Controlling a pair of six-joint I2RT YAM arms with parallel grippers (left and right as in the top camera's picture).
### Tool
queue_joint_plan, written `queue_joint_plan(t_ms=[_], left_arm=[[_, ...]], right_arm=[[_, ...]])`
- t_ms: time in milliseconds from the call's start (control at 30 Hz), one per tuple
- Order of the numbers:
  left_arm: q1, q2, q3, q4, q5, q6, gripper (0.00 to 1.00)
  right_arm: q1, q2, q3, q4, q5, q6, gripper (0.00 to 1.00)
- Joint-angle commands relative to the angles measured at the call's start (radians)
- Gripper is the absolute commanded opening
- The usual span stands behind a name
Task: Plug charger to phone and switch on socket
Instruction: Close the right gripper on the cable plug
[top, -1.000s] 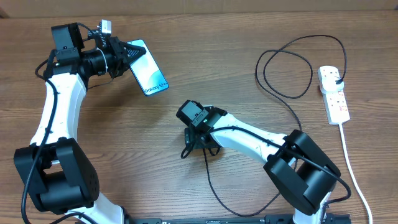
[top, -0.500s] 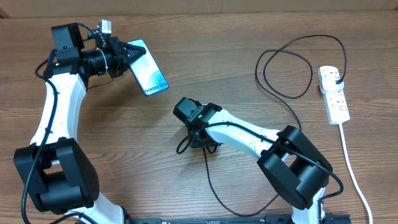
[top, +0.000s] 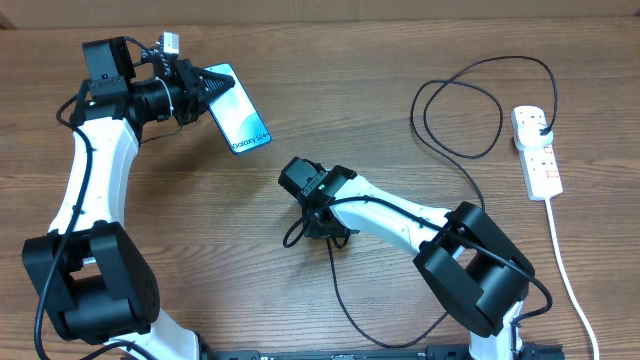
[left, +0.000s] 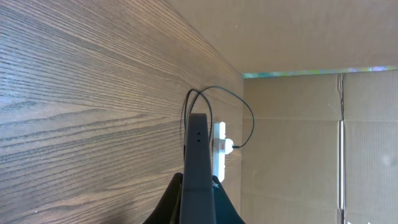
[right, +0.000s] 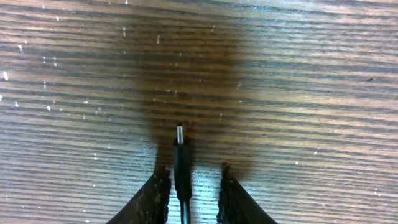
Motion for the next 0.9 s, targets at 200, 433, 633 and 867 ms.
queue_joint_plan(t_ms=[200, 433, 633, 867], left_arm=[[0.005, -0.03, 0.003, 0.0, 0.024, -0.003, 0.04], [0.005, -0.03, 0.003, 0.0, 0.023, -0.003, 0.04], [0.005, -0.03, 0.003, 0.0, 0.024, -0.003, 0.04], [0.005, -0.03, 0.003, 0.0, 0.028, -0.003, 0.04]], right_arm=[[-0.001, 0.031, 0.009, -0.006, 0.002, 0.003, 0.13], [-0.001, 0.031, 0.009, -0.005, 0.001, 0.003, 0.04], [-0.001, 0.031, 0.009, -0.003, -0.001, 0.002, 0.04], [-0.059, 0.031, 0.032, -0.023, -0.042, 0.003, 0.04]])
